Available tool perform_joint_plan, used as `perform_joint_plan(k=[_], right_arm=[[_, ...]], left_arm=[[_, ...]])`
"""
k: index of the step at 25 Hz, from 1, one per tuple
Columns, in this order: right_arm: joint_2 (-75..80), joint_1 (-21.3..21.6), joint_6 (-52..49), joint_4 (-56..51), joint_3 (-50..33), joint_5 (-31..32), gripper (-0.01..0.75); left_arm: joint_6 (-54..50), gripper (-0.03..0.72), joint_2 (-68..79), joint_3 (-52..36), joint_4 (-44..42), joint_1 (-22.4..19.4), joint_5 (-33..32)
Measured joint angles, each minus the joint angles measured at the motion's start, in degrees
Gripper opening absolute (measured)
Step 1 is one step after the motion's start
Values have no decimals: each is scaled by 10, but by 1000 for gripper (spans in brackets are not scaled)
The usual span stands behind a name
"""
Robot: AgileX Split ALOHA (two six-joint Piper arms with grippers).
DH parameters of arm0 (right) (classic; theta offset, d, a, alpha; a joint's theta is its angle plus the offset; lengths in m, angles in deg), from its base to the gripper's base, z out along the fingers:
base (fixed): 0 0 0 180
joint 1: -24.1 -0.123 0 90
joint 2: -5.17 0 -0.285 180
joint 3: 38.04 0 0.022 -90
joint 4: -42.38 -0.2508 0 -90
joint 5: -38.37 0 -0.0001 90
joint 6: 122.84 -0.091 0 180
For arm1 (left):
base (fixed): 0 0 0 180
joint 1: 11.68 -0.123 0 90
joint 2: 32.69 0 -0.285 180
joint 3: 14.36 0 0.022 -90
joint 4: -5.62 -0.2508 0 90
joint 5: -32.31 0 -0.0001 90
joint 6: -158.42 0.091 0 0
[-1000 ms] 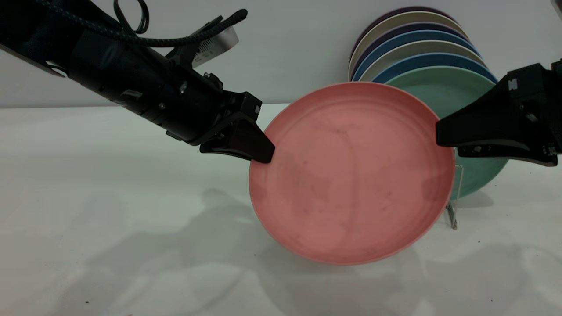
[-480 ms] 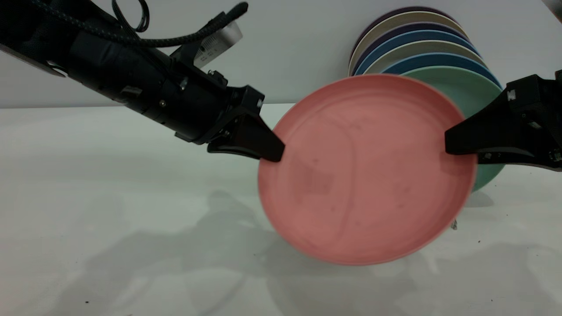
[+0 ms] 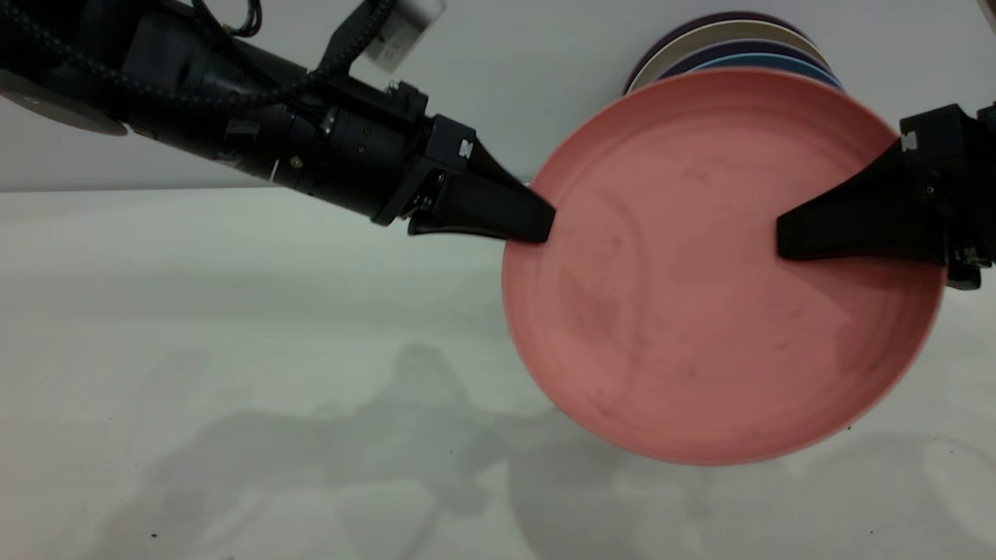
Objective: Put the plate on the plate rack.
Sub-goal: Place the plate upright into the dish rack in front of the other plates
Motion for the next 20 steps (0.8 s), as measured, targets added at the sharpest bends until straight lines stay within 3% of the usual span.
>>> perform_joint_plan(k=[1, 8, 13, 16, 20], right_arm=[[0, 0, -1, 1, 0, 1, 131], [-2, 18, 81, -1, 2, -4, 128], [-10, 69, 249, 43, 1, -18, 128], [-15, 81, 260, 116, 23, -13, 129], [-16, 84, 260, 235, 88, -11, 129]], left_arm=[[13, 32, 0, 0, 7, 0, 0], [40, 98, 2, 0, 26, -27, -43], [20, 262, 1, 1, 31, -96, -45], [0, 339, 1, 1, 26, -137, -46], [-35, 366, 1, 1, 15, -186, -48]])
